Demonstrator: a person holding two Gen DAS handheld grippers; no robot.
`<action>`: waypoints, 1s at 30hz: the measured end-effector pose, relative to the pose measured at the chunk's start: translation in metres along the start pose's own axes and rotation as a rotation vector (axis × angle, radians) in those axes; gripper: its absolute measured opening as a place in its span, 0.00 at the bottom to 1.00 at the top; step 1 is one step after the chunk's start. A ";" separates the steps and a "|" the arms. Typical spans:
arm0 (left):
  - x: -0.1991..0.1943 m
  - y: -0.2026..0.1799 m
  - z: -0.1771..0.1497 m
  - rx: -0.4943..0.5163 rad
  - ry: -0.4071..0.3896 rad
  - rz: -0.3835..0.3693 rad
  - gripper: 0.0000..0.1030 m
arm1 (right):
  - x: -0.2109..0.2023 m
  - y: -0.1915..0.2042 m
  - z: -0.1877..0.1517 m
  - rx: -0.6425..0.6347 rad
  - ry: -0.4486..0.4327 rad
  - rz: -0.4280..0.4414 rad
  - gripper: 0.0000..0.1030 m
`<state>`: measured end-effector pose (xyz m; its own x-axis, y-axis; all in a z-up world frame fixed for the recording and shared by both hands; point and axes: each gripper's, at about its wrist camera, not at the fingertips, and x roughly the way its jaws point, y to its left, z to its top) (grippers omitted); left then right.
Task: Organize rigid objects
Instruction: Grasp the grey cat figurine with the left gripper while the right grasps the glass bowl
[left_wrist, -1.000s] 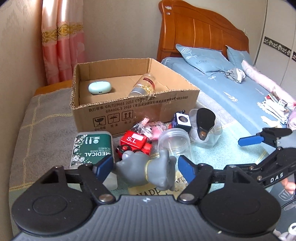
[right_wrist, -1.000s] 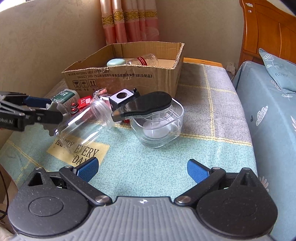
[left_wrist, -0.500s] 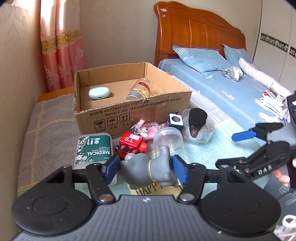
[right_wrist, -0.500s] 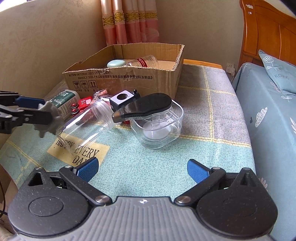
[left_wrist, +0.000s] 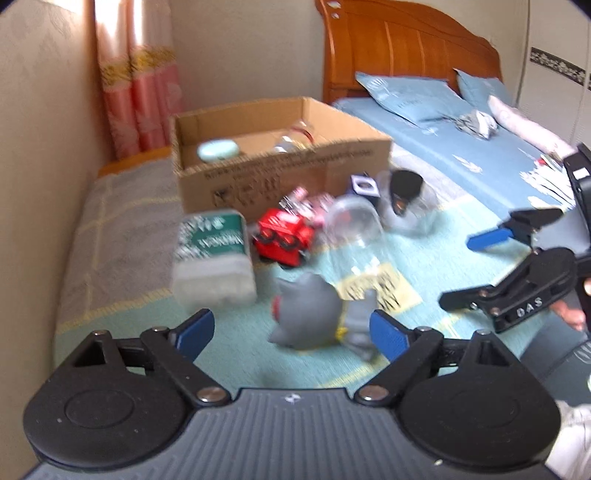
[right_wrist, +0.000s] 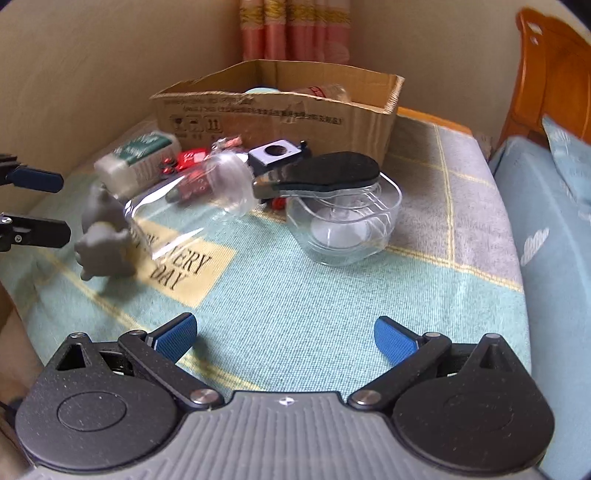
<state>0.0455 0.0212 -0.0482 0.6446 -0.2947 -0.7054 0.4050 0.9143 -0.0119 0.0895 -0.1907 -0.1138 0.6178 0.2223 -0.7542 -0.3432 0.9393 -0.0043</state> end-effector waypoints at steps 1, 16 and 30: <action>0.003 -0.002 -0.001 0.007 0.008 -0.011 0.89 | 0.000 0.002 -0.001 -0.024 -0.001 -0.006 1.00; 0.022 -0.018 -0.004 0.038 0.067 -0.128 0.96 | -0.004 -0.004 -0.016 -0.053 -0.089 0.025 1.00; 0.013 0.005 -0.016 -0.011 0.106 0.016 0.97 | -0.005 -0.003 -0.019 -0.044 -0.103 0.013 1.00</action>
<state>0.0456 0.0266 -0.0692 0.5783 -0.2497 -0.7767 0.3877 0.9218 -0.0077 0.0742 -0.2000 -0.1228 0.6816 0.2624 -0.6830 -0.3814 0.9241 -0.0255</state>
